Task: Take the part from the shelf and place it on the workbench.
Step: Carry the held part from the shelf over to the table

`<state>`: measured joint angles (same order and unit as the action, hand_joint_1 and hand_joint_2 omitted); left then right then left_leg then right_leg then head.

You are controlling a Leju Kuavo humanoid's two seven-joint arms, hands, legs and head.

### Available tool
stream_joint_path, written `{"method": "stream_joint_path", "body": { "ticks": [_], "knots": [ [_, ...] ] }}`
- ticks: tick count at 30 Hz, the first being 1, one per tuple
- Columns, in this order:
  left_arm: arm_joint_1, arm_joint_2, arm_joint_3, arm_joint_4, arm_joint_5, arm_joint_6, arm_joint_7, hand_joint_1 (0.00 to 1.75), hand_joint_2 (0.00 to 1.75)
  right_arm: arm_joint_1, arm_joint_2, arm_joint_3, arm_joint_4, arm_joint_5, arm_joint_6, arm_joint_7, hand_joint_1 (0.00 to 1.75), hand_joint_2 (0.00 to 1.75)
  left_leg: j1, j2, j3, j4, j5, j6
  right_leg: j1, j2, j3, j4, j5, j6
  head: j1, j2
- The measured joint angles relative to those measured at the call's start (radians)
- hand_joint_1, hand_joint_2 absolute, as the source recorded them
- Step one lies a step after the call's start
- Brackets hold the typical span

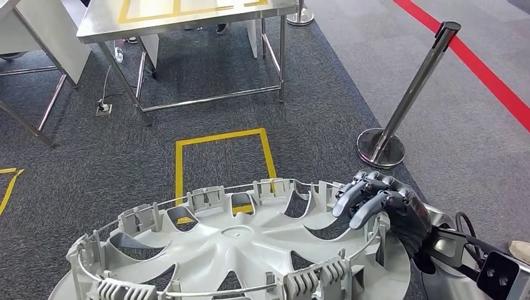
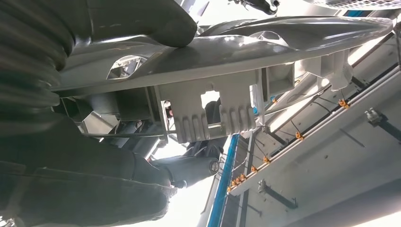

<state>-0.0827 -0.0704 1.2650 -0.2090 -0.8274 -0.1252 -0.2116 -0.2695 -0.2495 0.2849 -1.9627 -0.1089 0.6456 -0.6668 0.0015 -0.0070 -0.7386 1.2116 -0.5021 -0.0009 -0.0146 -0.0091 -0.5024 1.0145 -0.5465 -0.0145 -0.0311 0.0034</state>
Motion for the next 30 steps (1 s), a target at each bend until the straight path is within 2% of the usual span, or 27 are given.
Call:
{"method": "stream_joint_path", "body": {
  "ticks": [2, 3, 5, 7, 8, 9, 11, 12, 13, 14, 16, 17, 18, 19, 20, 21, 24, 30],
  "knots": [
    [-0.001, 0.002, 0.0, 0.0, -0.001, 0.0, 0.0, 0.0, 1.75, -0.002, 0.003, 0.0, 0.0, 0.001, 0.0, 0.0, 1.75, 1.75, -0.006, 0.005, 0.066, -0.134, 0.055, 0.013, 0.003, -0.004, 0.013, -0.001, -0.015, 0.006, 0.001, 0.0],
    [-0.002, 0.003, 0.0, 0.0, -0.002, 0.0, -0.001, 0.0, 1.75, -0.004, 0.004, 0.0, 0.0, 0.002, -0.001, 0.0, 1.75, 1.75, -0.01, 0.007, 0.087, -0.172, 0.062, 0.018, 0.003, -0.005, 0.017, -0.003, -0.021, 0.011, 0.002, 0.0],
    [-0.003, 0.003, 0.0, 0.0, -0.002, 0.0, -0.001, 0.0, 1.75, -0.006, 0.007, 0.0, 0.0, 0.003, -0.001, 0.0, 1.75, 1.75, -0.013, 0.006, 0.1, -0.189, 0.052, 0.026, 0.004, -0.007, 0.026, -0.004, -0.024, 0.023, 0.002, 0.0],
    [-0.002, 0.003, 0.0, 0.0, -0.002, 0.0, -0.002, 0.0, 1.75, -0.008, 0.009, 0.001, 0.0, 0.005, -0.002, 0.0, 1.75, 1.75, -0.008, 0.001, 0.114, -0.198, 0.048, 0.035, 0.003, -0.007, 0.03, 0.012, -0.025, 0.031, 0.002, 0.0],
    [-0.003, 0.003, 0.0, 0.0, -0.002, 0.0, -0.002, 0.0, 1.75, -0.01, 0.009, 0.001, 0.0, 0.006, -0.003, 0.0, 1.75, 1.75, -0.004, -0.001, 0.123, -0.201, 0.046, 0.04, 0.003, -0.006, 0.017, 0.041, -0.029, 0.035, 0.004, 0.0],
    [-0.003, 0.003, 0.0, 0.0, -0.002, 0.0, -0.002, 0.0, 1.75, -0.012, 0.009, 0.001, 0.001, 0.006, -0.004, 0.0, 1.75, 1.75, -0.001, -0.003, 0.132, -0.204, 0.044, 0.043, 0.002, -0.004, -0.009, 0.089, -0.041, 0.039, 0.006, 0.0],
    [-0.005, 0.002, 0.0, 0.0, -0.003, 0.002, -0.002, 0.0, 1.75, -0.013, 0.01, 0.001, 0.001, 0.007, -0.005, 0.0, 1.75, 1.75, 0.0, -0.006, 0.139, -0.204, 0.036, 0.047, 0.001, 0.0, -0.09, 0.217, -0.087, 0.048, 0.011, 0.0],
    [-0.004, 0.002, 0.0, 0.0, -0.004, 0.002, -0.002, 0.0, 1.75, -0.013, 0.011, 0.001, 0.002, 0.008, -0.006, 0.0, 1.75, 1.75, 0.0, -0.008, 0.142, -0.204, 0.032, 0.048, 0.0, 0.0, -0.129, 0.265, -0.107, 0.051, 0.012, 0.0],
    [-0.004, 0.001, 0.0, 0.0, -0.004, 0.002, -0.002, 0.0, 1.75, -0.012, 0.011, 0.001, 0.003, 0.008, -0.006, 0.0, 1.75, 1.75, 0.0, -0.011, 0.147, -0.204, 0.028, 0.048, 0.0, 0.0, -0.154, 0.281, -0.108, 0.053, 0.012, 0.0],
    [-0.004, 0.001, 0.0, 0.0, -0.005, 0.003, -0.002, 0.0, 1.75, -0.012, 0.011, 0.001, 0.004, 0.009, -0.006, 0.001, 1.75, 1.75, 0.0, -0.014, 0.153, -0.204, 0.023, 0.046, 0.0, 0.0, -0.159, 0.259, -0.084, 0.052, 0.012, 0.0],
    [-0.003, 0.0, 0.0, 0.0, -0.004, 0.004, -0.002, 0.0, 1.75, -0.013, 0.012, 0.001, 0.005, 0.009, -0.007, 0.002, 1.75, 1.75, 0.001, -0.02, 0.168, -0.204, 0.013, 0.04, -0.001, 0.001, -0.124, 0.131, 0.008, 0.049, 0.012, 0.0],
    [-0.004, 0.0, 0.0, 0.0, -0.003, 0.004, -0.002, 0.0, 1.75, -0.015, 0.013, 0.002, 0.005, 0.008, -0.008, 0.003, 1.75, 1.75, 0.001, -0.022, 0.173, -0.204, 0.009, 0.036, 0.0, 0.002, -0.106, 0.07, 0.035, 0.045, 0.011, 0.0],
    [-0.004, 0.0, 0.0, 0.0, -0.003, 0.005, -0.002, 0.0, 1.75, -0.016, 0.013, 0.003, 0.006, 0.008, -0.01, 0.004, 1.75, 1.75, 0.0, -0.023, 0.175, -0.203, 0.005, 0.03, 0.002, 0.003, -0.094, 0.032, 0.05, 0.039, 0.011, 0.0],
    [-0.004, 0.0, 0.0, 0.0, -0.002, 0.005, -0.002, 0.0, 1.75, -0.016, 0.015, 0.004, 0.007, 0.008, -0.011, 0.004, 1.75, 1.75, -0.001, -0.023, 0.175, -0.202, 0.004, 0.024, 0.003, 0.004, -0.09, 0.016, 0.053, 0.032, 0.009, 0.0],
    [-0.003, 0.001, 0.0, 0.0, -0.002, 0.006, -0.002, 0.0, 1.75, -0.017, 0.016, 0.005, 0.007, 0.008, -0.012, 0.005, 1.75, 1.75, -0.002, -0.023, 0.175, -0.2, 0.001, 0.023, 0.004, 0.004, -0.09, 0.015, 0.052, 0.027, 0.009, 0.0],
    [-0.002, 0.001, 0.0, 0.0, -0.001, 0.006, -0.002, 0.0, 1.75, -0.017, 0.016, 0.006, 0.008, 0.009, -0.014, 0.006, 1.75, 1.75, -0.002, -0.022, 0.174, -0.199, -0.002, 0.028, 0.004, 0.005, -0.087, 0.015, 0.062, 0.025, 0.008, 0.0],
    [-0.002, 0.002, 0.0, 0.0, -0.001, 0.005, -0.002, 0.0, 1.75, -0.018, 0.019, 0.009, 0.009, 0.009, -0.016, 0.008, 1.75, 1.75, -0.003, -0.021, 0.176, -0.203, -0.004, 0.047, 0.006, 0.007, -0.084, 0.014, 0.067, 0.023, 0.007, 0.0],
    [-0.002, 0.005, 0.0, 0.0, 0.0, 0.001, -0.005, 0.0, 1.75, -0.019, 0.023, 0.017, 0.011, 0.008, -0.022, 0.008, 1.75, 1.75, -0.003, -0.021, 0.18, -0.21, -0.007, 0.045, 0.005, 0.007, -0.083, 0.014, 0.063, 0.017, 0.006, 0.0]
  ]
}}
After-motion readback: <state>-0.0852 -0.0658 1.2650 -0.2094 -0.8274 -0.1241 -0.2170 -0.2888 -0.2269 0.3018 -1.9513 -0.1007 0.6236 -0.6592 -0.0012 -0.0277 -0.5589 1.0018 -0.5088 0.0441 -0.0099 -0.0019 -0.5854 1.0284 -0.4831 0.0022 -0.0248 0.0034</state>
